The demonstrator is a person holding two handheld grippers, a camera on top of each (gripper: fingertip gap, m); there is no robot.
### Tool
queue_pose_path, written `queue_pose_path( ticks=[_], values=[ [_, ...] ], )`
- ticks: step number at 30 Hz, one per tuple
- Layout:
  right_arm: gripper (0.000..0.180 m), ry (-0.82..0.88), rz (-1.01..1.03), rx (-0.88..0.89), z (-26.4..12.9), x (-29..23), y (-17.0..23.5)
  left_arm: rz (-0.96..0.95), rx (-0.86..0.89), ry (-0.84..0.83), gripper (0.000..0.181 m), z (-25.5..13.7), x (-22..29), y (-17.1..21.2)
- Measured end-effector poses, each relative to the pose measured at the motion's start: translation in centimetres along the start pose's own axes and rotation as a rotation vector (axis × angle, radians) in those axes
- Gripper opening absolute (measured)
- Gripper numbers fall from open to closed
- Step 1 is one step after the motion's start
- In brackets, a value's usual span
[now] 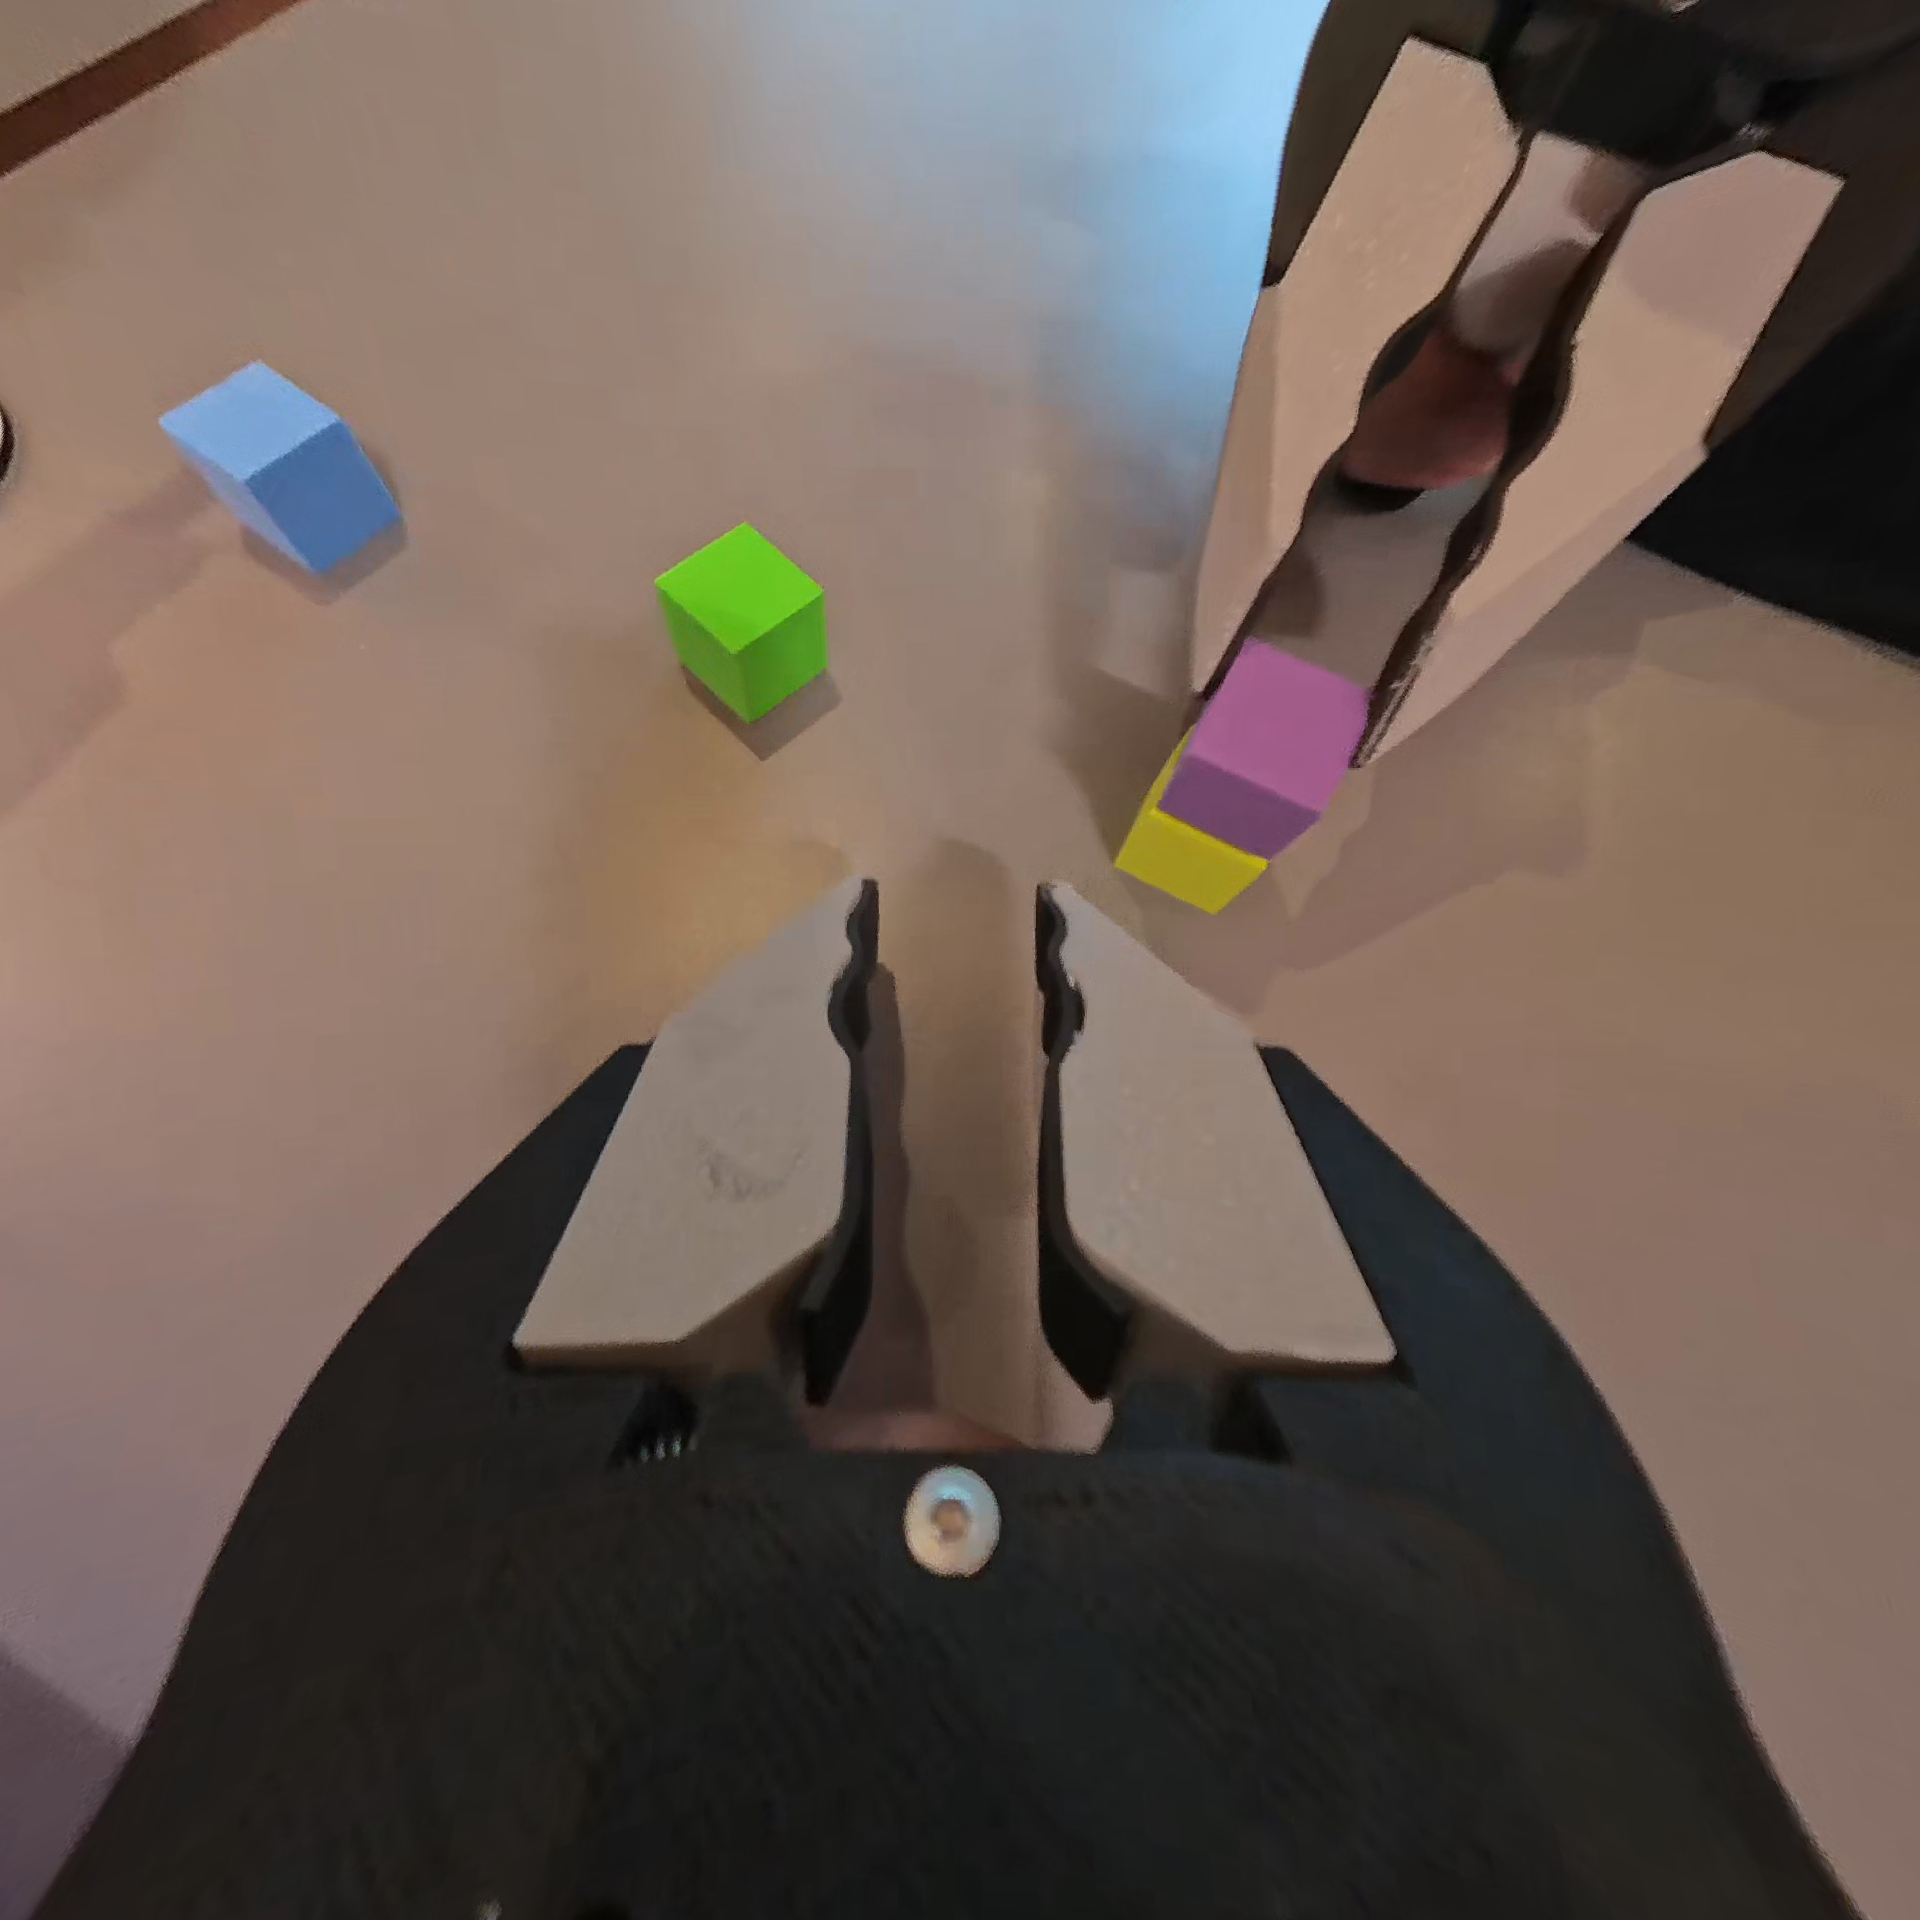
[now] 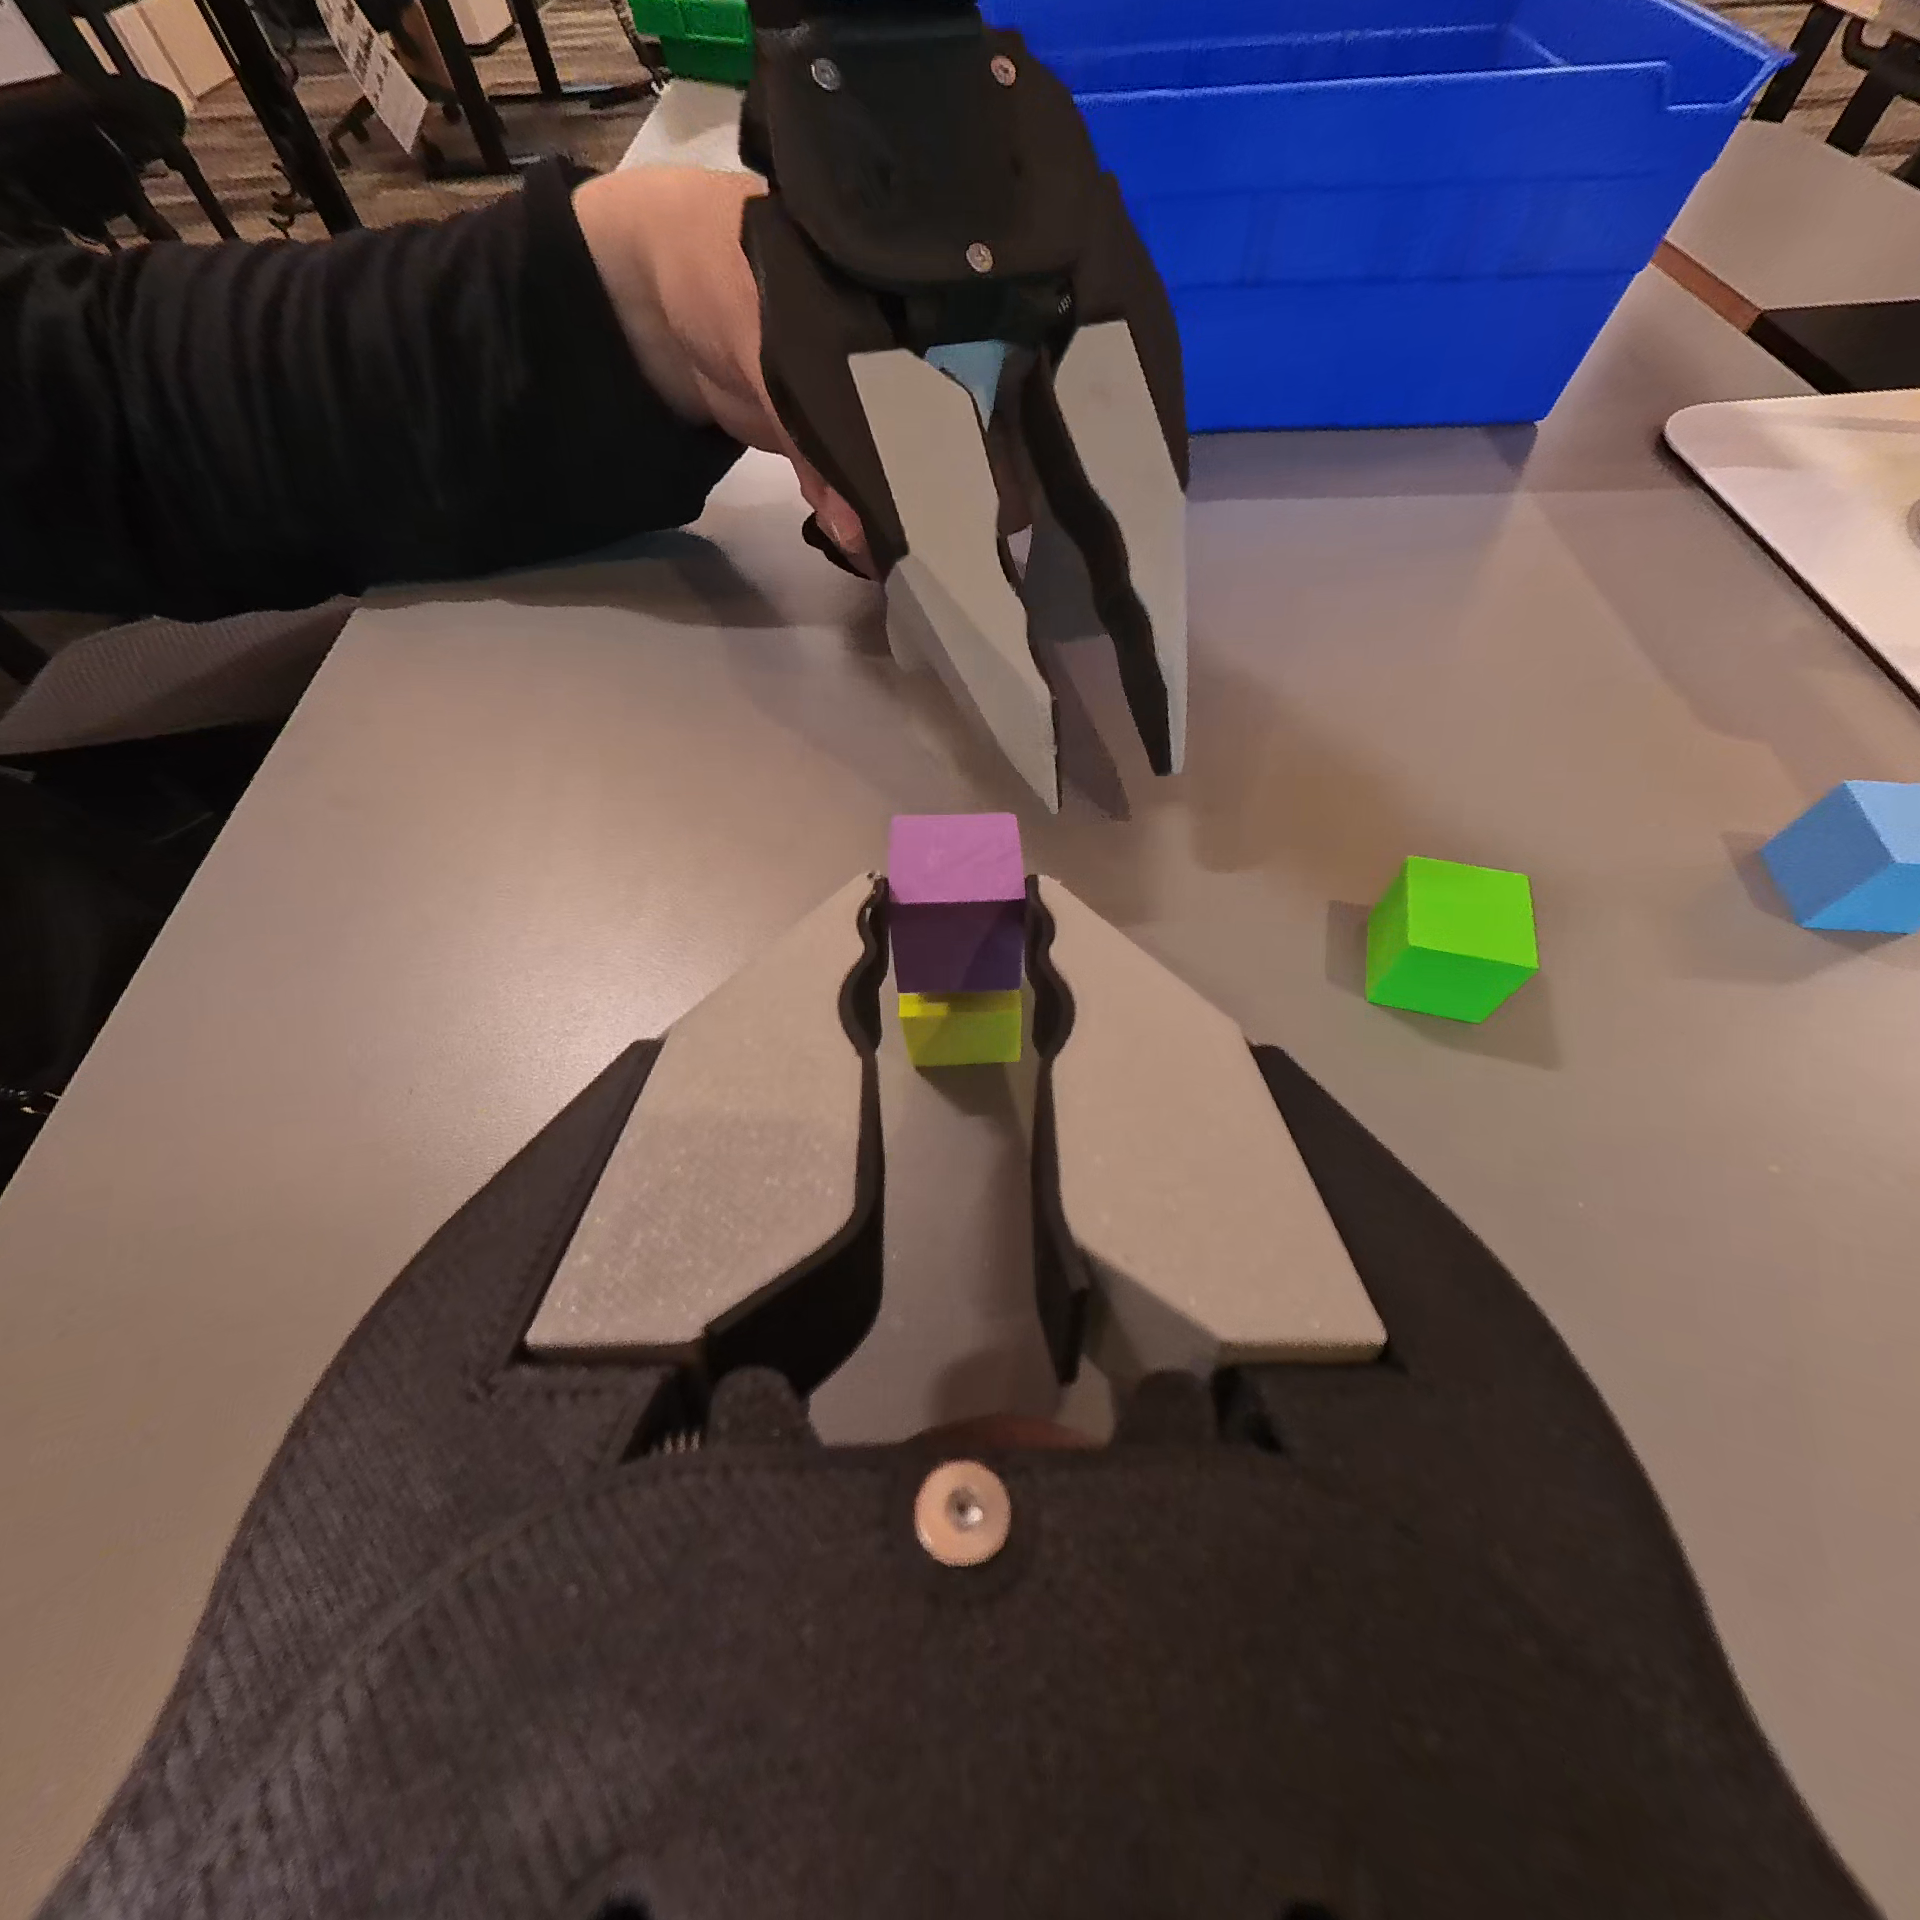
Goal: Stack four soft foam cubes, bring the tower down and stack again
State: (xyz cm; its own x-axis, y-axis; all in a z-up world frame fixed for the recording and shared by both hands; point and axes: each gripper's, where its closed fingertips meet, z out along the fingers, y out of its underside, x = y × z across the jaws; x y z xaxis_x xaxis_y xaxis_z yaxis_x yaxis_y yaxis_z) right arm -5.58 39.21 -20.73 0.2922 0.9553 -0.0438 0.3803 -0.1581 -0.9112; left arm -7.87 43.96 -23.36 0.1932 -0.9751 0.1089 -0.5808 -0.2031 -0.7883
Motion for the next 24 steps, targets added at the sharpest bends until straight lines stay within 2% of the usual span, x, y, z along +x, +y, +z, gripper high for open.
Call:
queue_pose_path(
  ticks=[18, 24],
  values=[
    [0.023, 0.003, -0.002, -0.041, 0.1, 0.1, 0.7, 0.027, -0.056, -0.006, 0.031, 0.6, 0.2, 1.0],
    [0.040, 0.021, 0.052, 0.048, -0.7, 0.9, -0.5, 0.030, -0.087, -0.011, 0.031, 0.9, 0.1, 1.6]
  ],
)
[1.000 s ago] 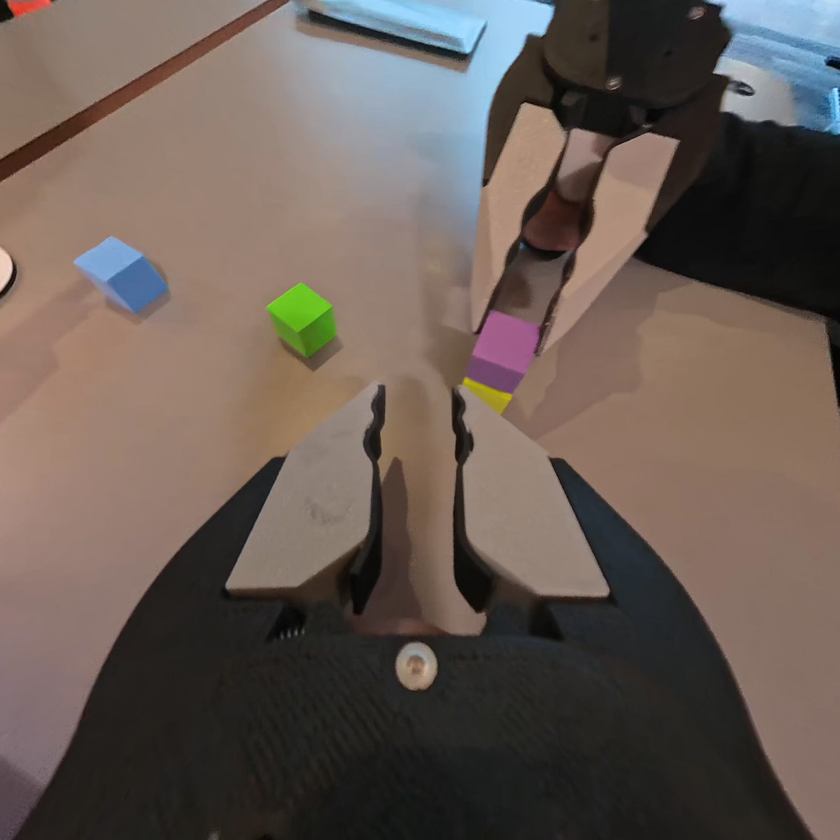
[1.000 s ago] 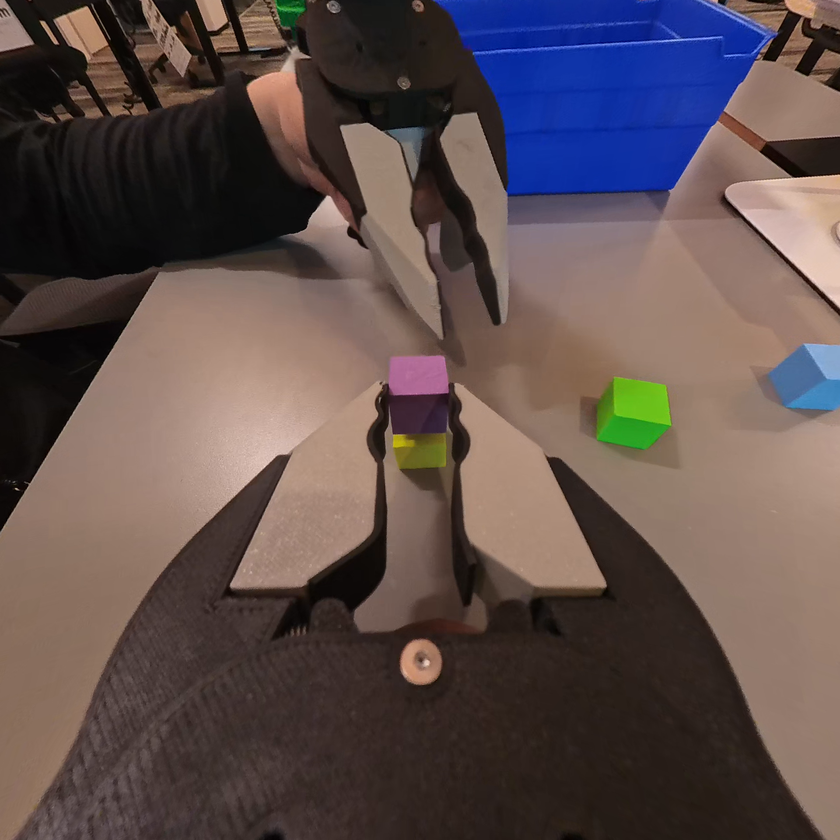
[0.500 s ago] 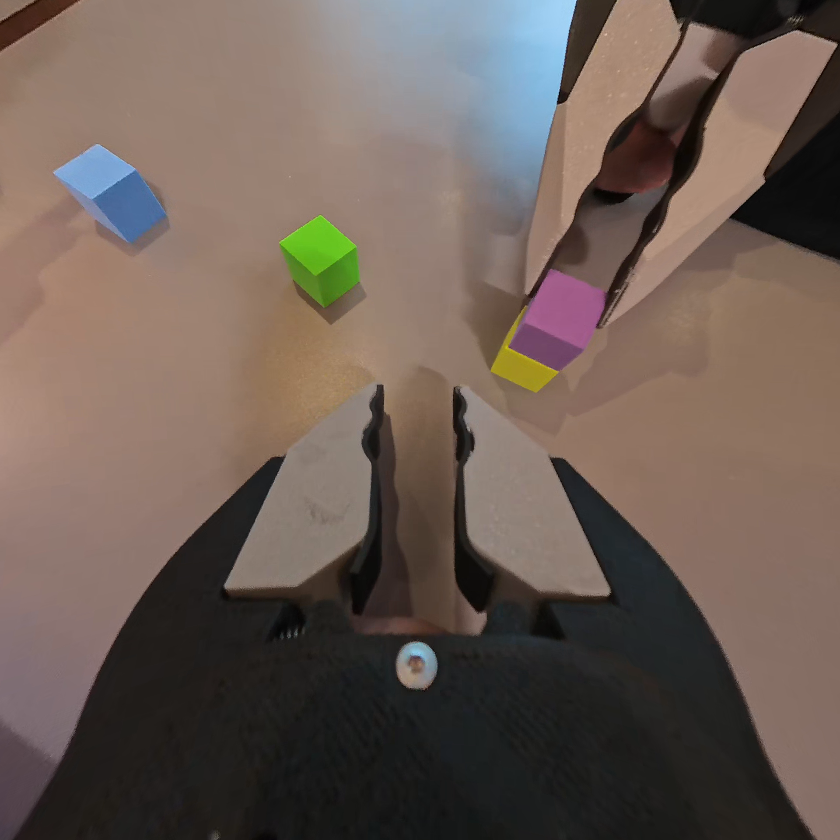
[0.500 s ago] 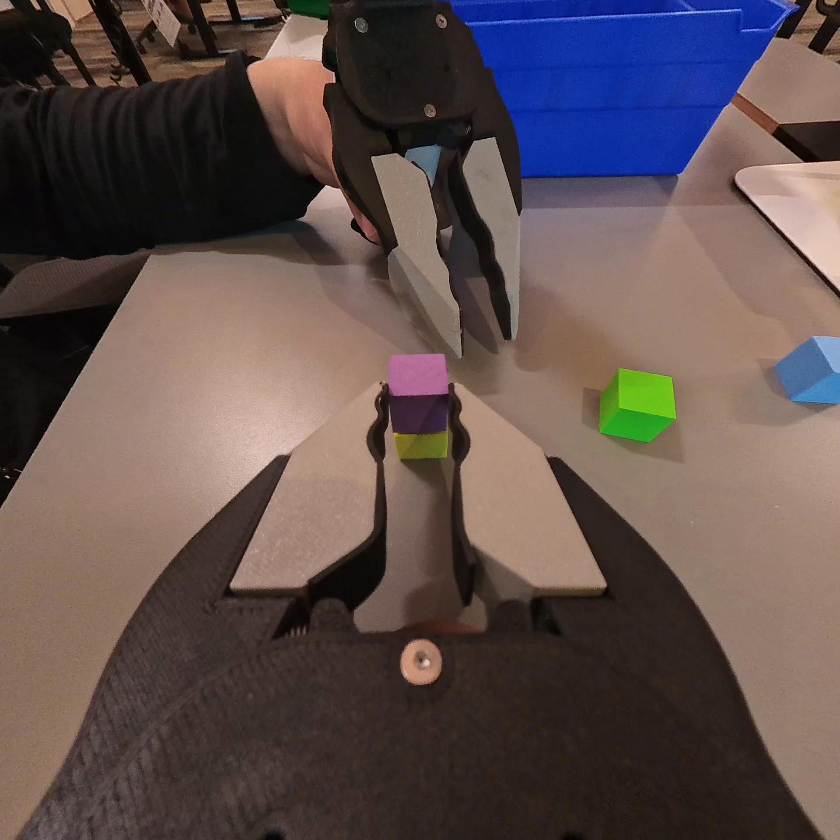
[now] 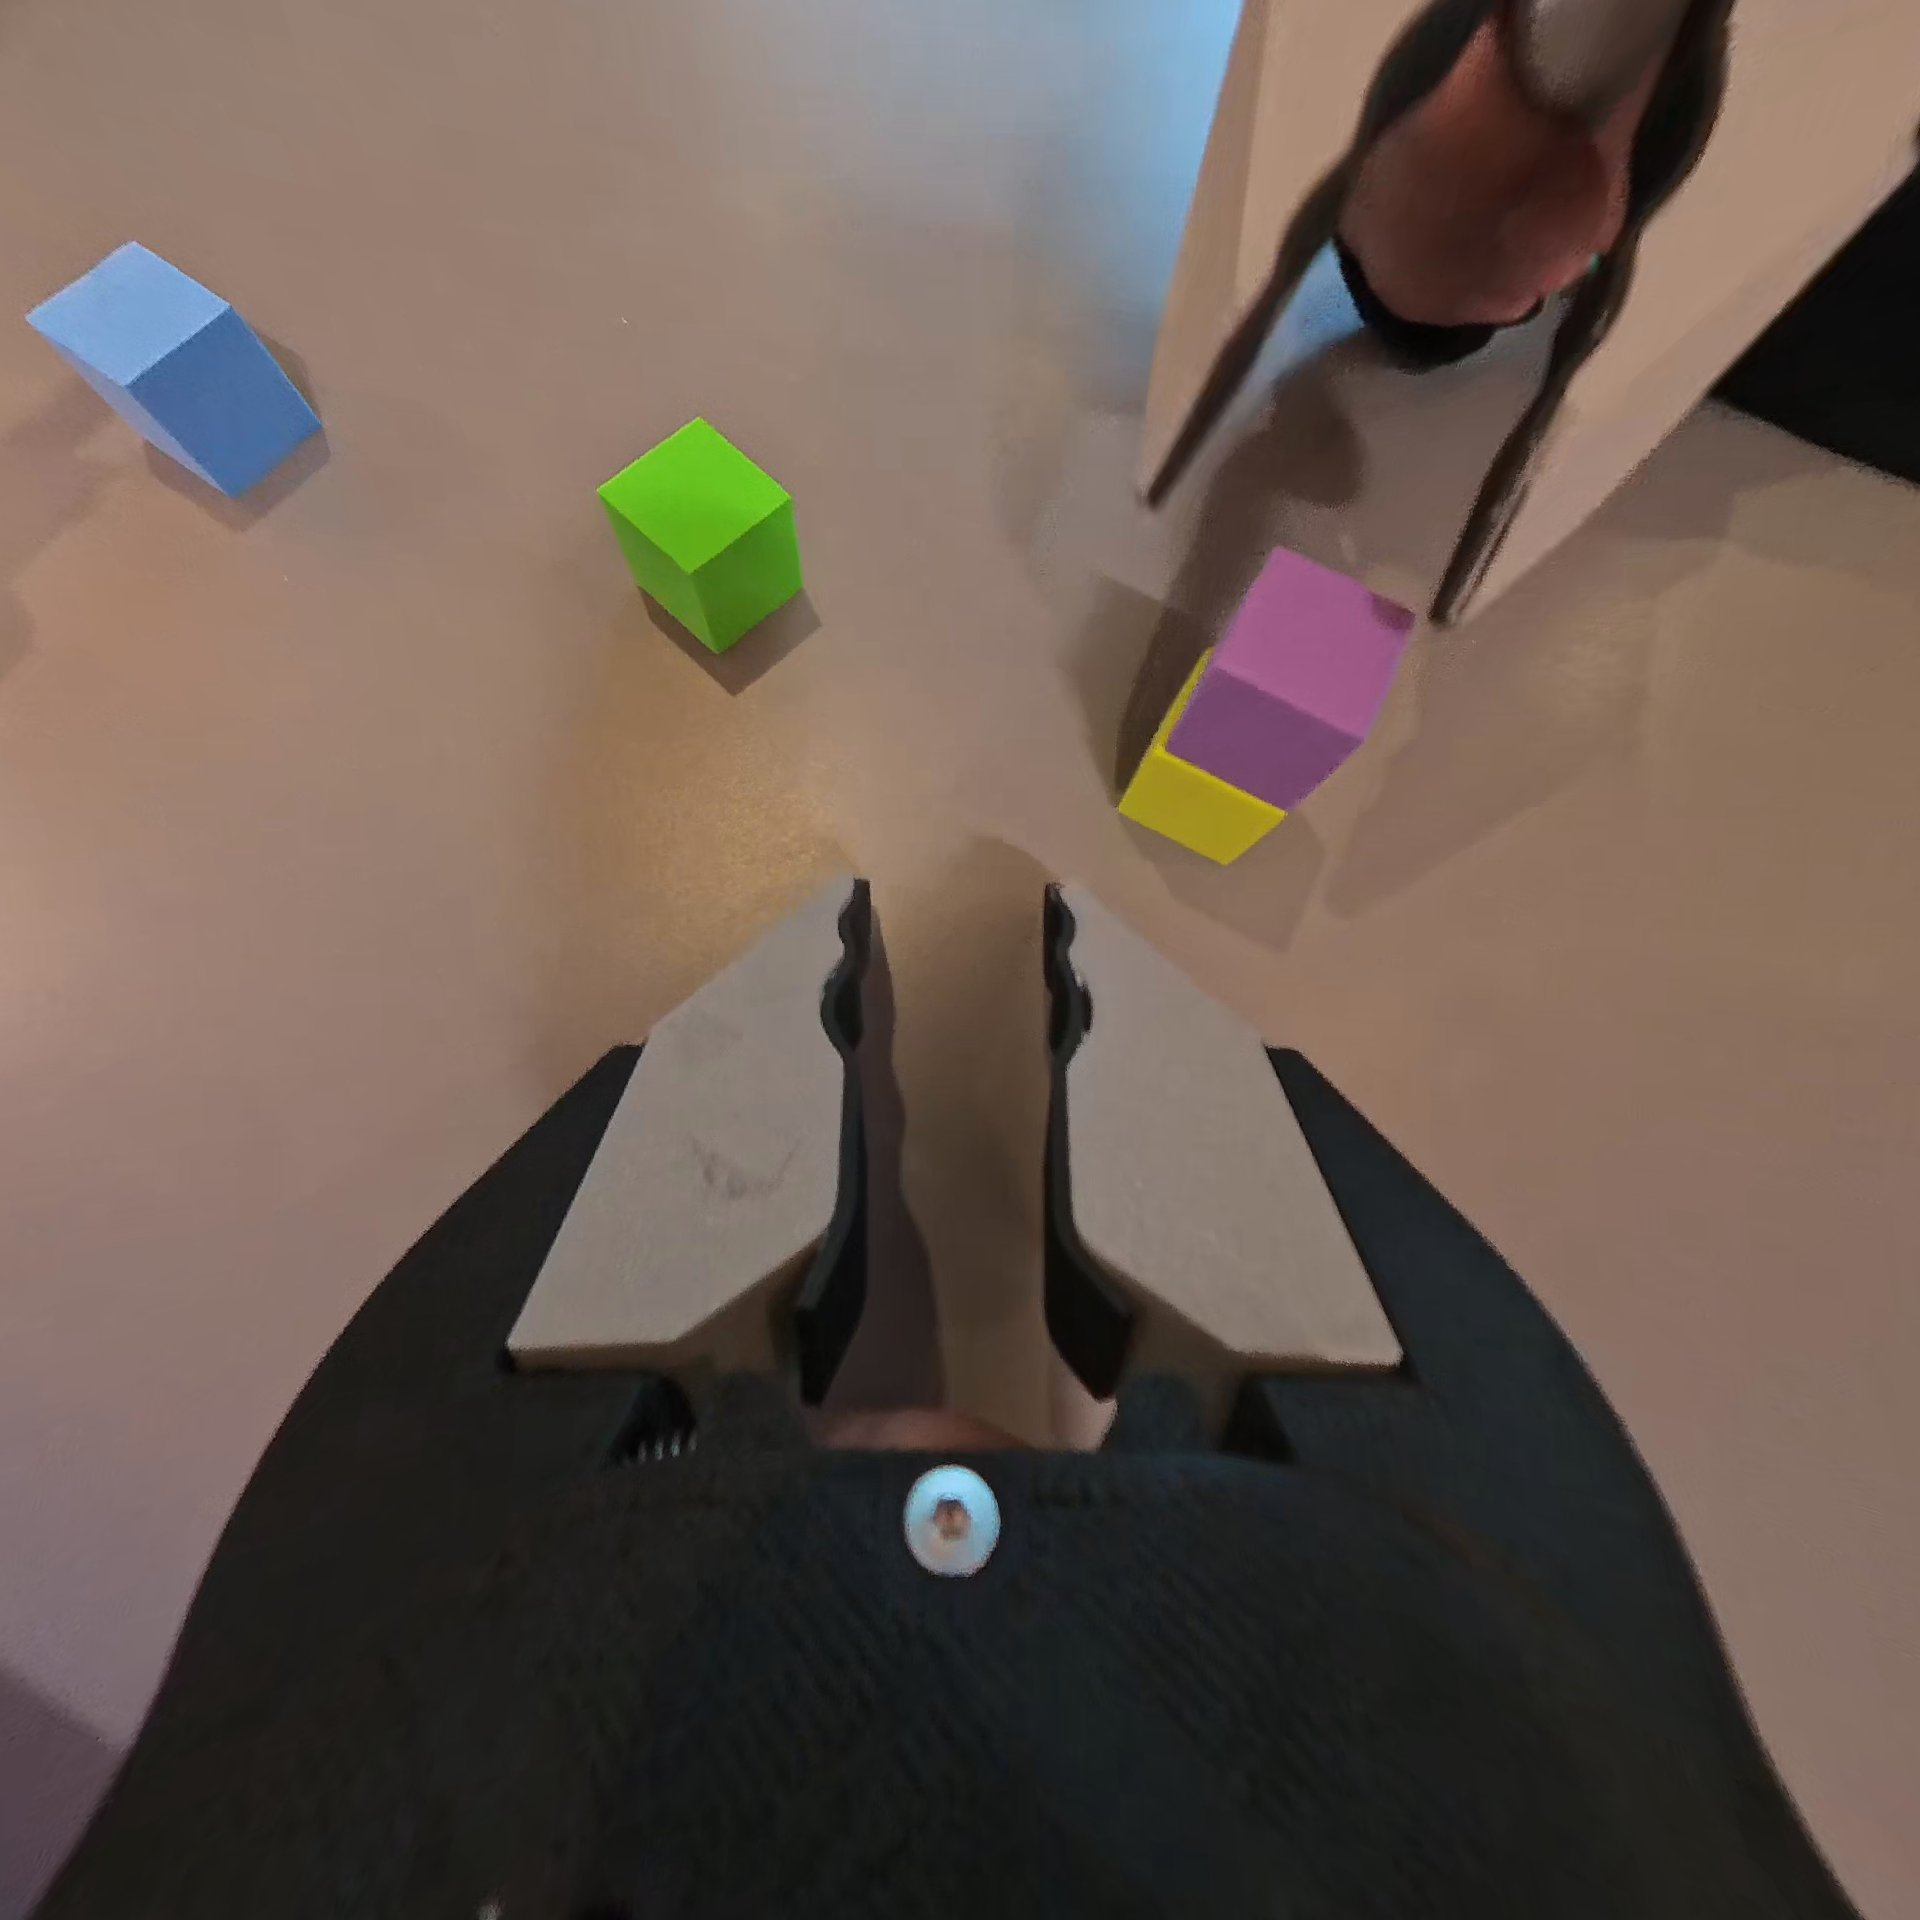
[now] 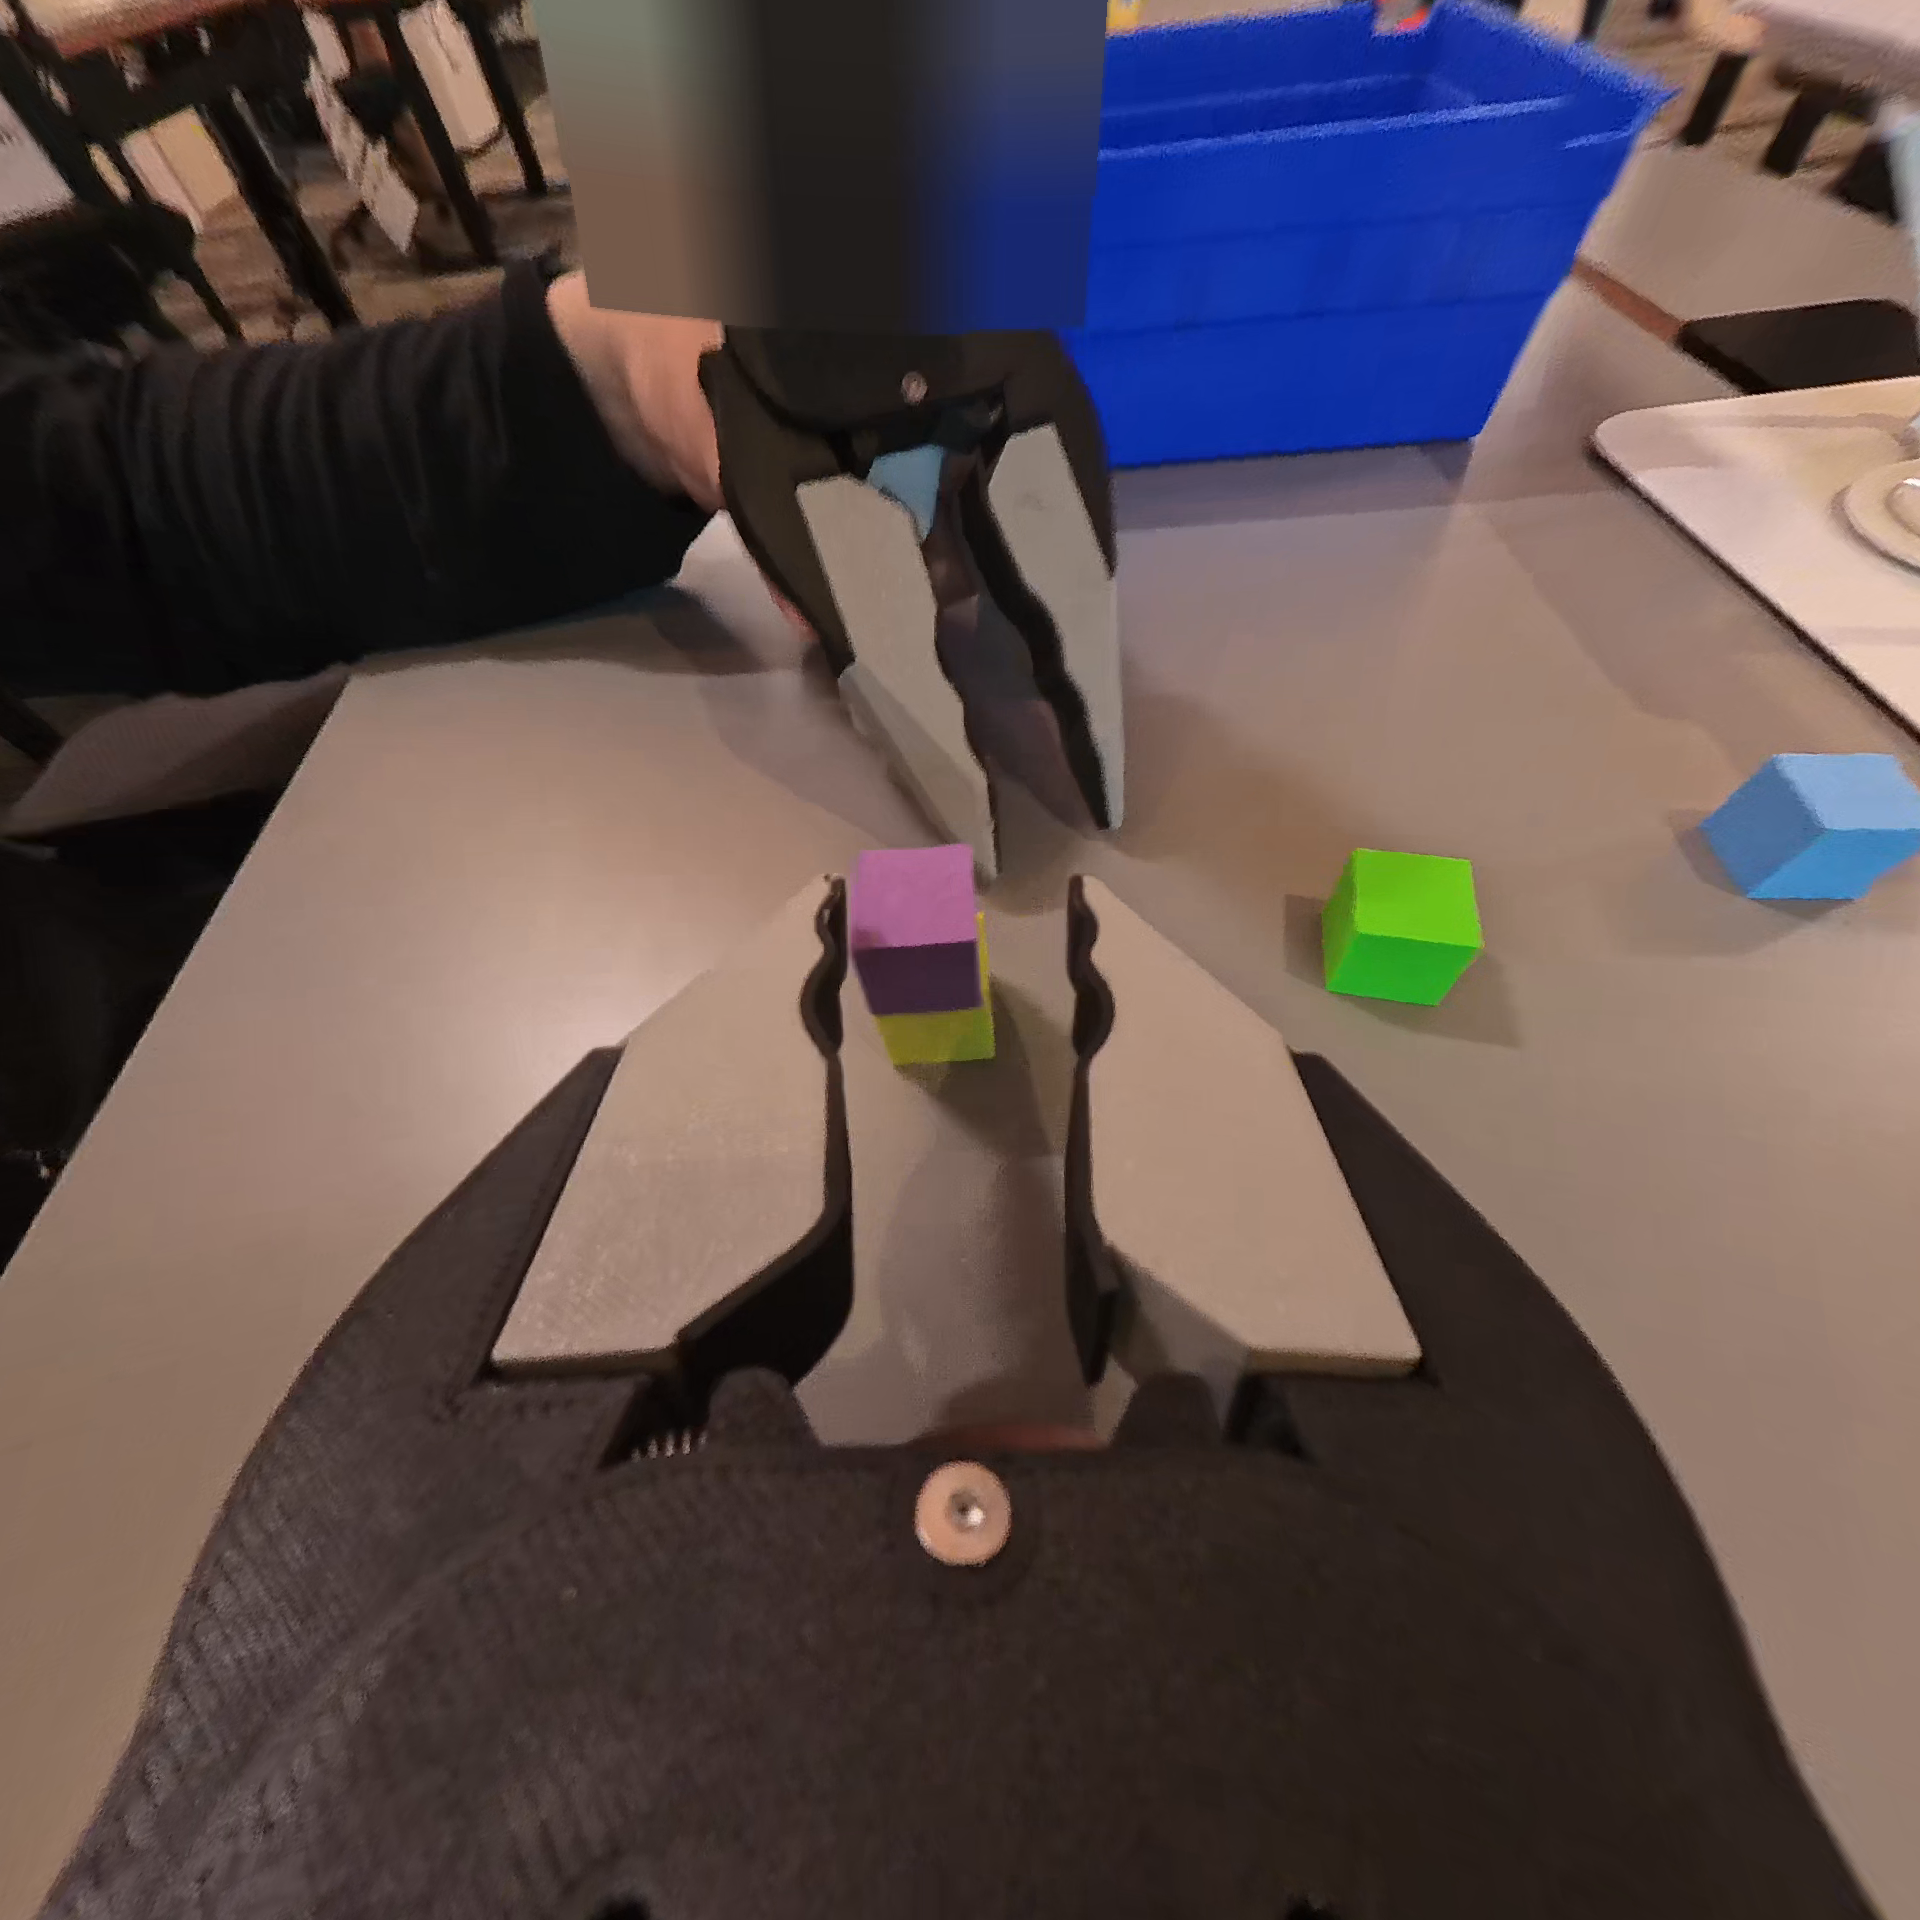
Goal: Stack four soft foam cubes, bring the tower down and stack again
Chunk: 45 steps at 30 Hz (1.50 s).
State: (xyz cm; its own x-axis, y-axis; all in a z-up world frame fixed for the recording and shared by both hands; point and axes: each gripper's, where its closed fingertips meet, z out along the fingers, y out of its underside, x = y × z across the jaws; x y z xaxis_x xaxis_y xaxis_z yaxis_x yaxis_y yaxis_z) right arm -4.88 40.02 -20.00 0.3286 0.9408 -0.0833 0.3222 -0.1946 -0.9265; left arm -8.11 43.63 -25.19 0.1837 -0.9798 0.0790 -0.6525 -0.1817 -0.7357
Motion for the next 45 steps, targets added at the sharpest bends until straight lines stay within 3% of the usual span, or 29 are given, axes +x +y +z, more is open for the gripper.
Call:
queue_pose_path(
  ticks=[4, 9, 18, 24, 26, 29, 45],
  values=[
    [0.043, 0.230, 0.107, 0.074, -1.5, 5.1, -0.6, -0.002, 0.001, -0.013, 0.030, 0.2, -0.3, 0.1],
    [0.045, 0.416, 0.130, 0.002, -1.9, 9.8, 0.4, 0.008, 0.001, -0.030, 0.030, 0.3, -0.4, 0.0],
    [0.052, 0.388, 0.053, -0.170, 1.2, 10.7, 1.6, 0.014, 0.002, -0.033, 0.031, 0.4, -0.3, -0.1],
    [0.042, 0.277, 0.102, -0.235, 2.6, 10.4, 2.4, 0.027, 0.000, -0.036, 0.032, 0.4, -0.2, 0.0],
    [0.024, 0.273, 0.087, -0.244, 2.7, 10.3, 2.4, 0.026, 0.000, -0.035, 0.033, 0.5, -0.1, -0.1],
    [0.024, 0.306, 0.069, -0.221, 2.5, 10.4, 2.1, 0.019, 0.003, -0.033, 0.033, 0.5, -0.1, -0.1],
    [0.024, 0.138, -0.024, -0.019, -0.5, 2.4, -2.1, 0.035, 0.000, -0.054, 0.032, 0.6, -0.1, -0.1]
  ],
)
